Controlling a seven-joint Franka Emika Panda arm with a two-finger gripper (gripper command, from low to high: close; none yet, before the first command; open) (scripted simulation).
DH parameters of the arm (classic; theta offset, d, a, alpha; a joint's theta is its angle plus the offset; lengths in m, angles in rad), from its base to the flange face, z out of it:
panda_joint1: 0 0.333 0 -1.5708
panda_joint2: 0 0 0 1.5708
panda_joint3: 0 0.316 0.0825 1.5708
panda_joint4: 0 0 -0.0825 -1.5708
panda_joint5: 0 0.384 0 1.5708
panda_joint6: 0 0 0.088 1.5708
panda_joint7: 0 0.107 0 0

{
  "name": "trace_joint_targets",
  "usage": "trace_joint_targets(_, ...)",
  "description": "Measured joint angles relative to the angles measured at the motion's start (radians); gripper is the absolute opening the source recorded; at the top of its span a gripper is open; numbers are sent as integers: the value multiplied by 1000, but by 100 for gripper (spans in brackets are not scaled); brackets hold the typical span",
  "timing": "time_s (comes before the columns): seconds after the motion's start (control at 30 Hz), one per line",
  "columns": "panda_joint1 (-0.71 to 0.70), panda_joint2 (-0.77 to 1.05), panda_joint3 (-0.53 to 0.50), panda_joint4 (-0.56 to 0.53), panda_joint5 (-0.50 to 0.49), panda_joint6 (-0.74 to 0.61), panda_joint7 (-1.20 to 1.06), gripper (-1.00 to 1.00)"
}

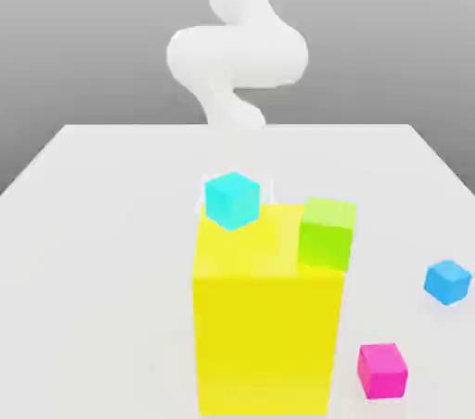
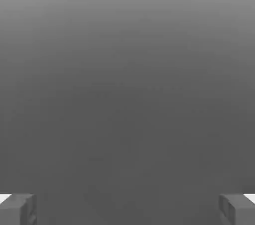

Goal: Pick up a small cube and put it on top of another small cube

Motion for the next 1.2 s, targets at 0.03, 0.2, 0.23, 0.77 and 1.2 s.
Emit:
trace_joint_targets(0.03,19,39,16,-13,16,19,7,0)
trace_joint_targets(0.2,105,219,108,-72,74,109,53,0)
trace_joint_targets(0.23,121,255,129,-84,82,127,64,0)
trace_joint_targets(0.77,434,853,370,-273,-190,416,536,0)
trace_joint_targets(1.2,617,1104,167,-232,-419,592,725,-100)
